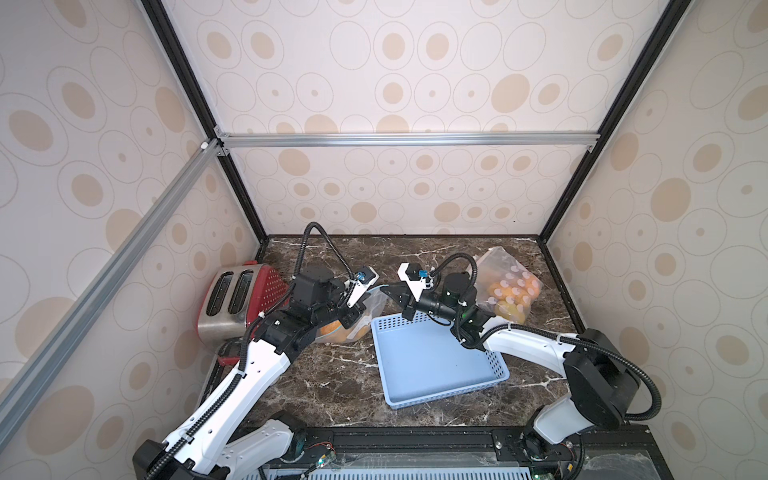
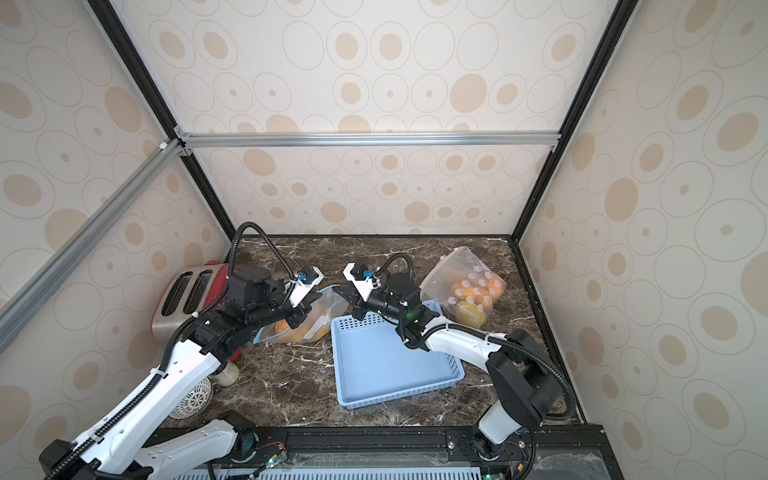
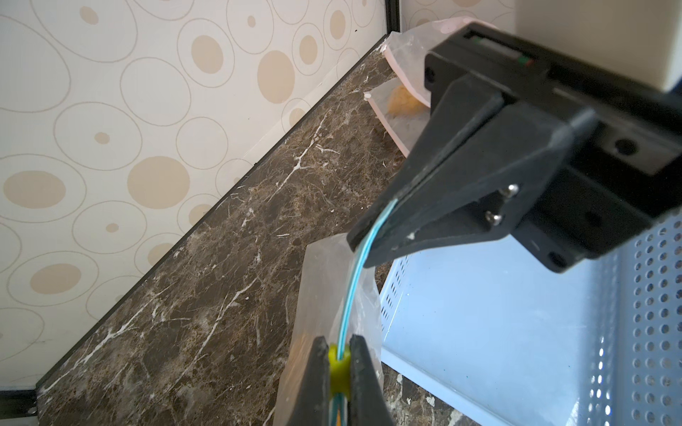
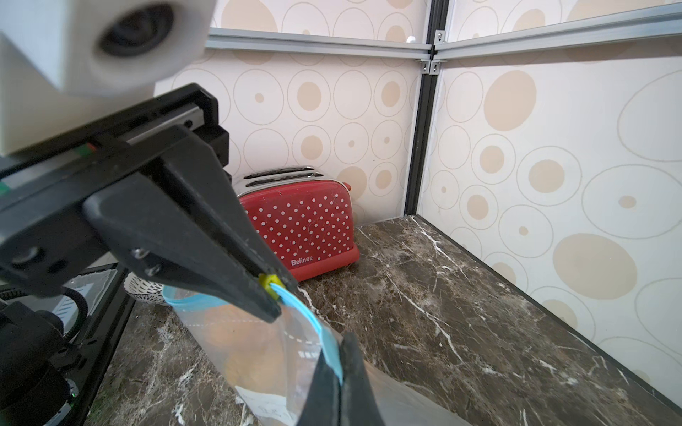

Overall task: Put the potatoes into a zipper bag and zip it
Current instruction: Zip the zipper on the zipper food storage bag.

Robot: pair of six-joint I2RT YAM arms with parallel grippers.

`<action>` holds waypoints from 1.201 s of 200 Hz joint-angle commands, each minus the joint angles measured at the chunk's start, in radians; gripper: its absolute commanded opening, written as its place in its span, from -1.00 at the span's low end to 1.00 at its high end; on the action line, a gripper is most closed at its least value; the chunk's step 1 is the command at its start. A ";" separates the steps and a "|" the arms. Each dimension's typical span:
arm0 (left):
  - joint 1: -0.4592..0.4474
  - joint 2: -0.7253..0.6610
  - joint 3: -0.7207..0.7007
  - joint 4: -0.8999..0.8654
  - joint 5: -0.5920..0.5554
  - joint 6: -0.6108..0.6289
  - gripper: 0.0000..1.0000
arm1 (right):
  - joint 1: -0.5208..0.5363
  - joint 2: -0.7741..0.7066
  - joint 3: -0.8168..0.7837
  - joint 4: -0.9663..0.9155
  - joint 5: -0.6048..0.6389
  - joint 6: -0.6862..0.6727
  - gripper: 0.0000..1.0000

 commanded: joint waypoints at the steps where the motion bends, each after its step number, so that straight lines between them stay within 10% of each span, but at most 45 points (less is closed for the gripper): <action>1: 0.013 -0.054 0.030 -0.119 -0.090 -0.011 -0.95 | -0.080 -0.046 -0.022 0.058 0.155 0.027 -1.00; 240: 0.013 -0.225 0.018 -0.260 -0.176 -0.015 -0.96 | -0.248 -0.163 -0.162 0.079 0.235 0.109 -1.00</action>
